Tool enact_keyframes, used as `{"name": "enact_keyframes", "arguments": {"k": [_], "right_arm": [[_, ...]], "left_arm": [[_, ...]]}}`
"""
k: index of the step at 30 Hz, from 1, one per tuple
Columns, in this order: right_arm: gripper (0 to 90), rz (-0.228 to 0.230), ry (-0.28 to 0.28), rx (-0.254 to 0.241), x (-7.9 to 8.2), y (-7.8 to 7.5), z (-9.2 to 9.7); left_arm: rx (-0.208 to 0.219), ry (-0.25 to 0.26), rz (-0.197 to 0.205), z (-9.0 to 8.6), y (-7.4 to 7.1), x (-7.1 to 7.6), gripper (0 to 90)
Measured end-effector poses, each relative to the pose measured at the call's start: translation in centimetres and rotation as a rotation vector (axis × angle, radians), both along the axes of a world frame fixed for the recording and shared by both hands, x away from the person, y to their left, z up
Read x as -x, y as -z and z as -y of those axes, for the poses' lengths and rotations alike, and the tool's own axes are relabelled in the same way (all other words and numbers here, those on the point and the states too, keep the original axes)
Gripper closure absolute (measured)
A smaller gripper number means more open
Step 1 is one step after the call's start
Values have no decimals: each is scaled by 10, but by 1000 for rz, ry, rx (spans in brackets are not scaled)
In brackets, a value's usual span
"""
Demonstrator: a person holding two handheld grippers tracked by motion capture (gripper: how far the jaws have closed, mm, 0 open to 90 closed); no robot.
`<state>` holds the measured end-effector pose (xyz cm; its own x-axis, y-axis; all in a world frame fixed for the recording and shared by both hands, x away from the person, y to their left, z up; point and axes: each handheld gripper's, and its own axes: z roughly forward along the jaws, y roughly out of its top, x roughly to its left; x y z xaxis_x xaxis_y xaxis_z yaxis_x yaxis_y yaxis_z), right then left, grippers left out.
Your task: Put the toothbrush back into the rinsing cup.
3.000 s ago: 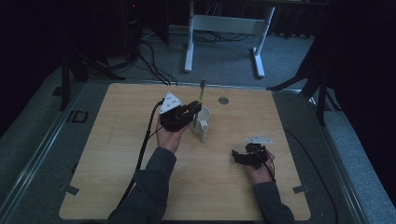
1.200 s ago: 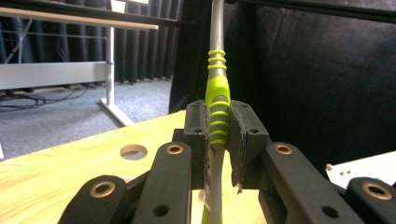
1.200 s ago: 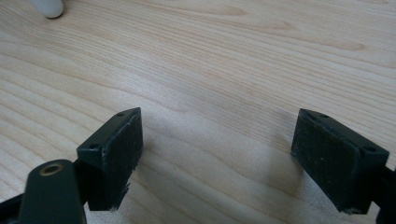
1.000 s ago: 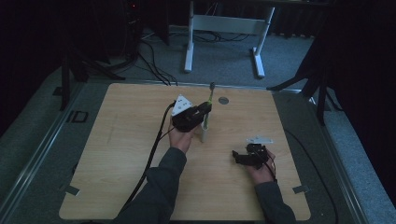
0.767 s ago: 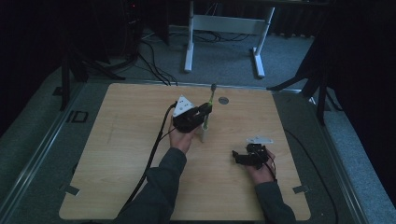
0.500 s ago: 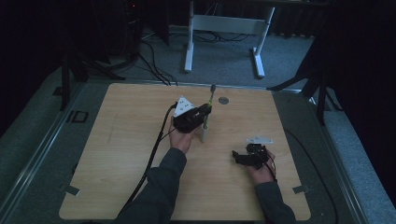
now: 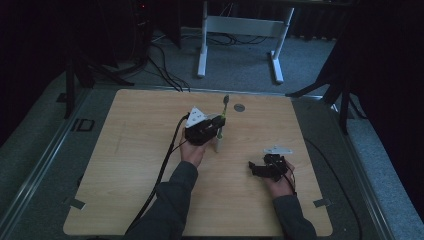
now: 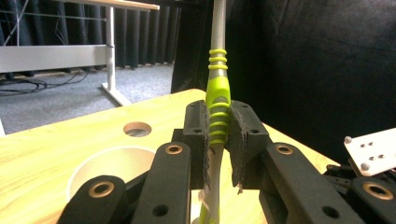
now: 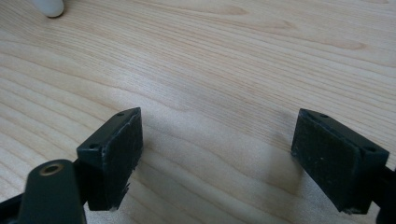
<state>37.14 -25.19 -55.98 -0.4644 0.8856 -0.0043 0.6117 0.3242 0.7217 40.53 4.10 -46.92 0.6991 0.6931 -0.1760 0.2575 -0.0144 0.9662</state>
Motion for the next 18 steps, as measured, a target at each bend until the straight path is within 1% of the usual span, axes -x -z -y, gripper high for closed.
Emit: {"name": "enact_keyframes", "arguments": {"k": [4, 6, 9, 13, 14, 15, 18], "right_arm": [[163, 1, 1, 0, 0, 0, 0], [163, 1, 1, 0, 0, 0, 0], [163, 1, 1, 0, 0, 0, 0], [163, 2, 0, 0, 0, 0, 0], [163, 2, 0, 1, 0, 0, 0], [162, 2, -1, 1, 0, 0, 0], [163, 2, 0, 0, 0, 0, 0]], "left_arm": [[-1, 0, -7, -1, 2, 1, 780], [1, 0, -17, -1, 5, 1, 779], [-16, 11, -33, -2, 9, 0, 771], [-66, 29, -59, -5, 13, 3, 586], [-81, 32, -71, -5, 14, 3, 549], [-86, 36, -81, -6, 15, 4, 529], [-97, 32, -90, -9, 16, 5, 483]]}}
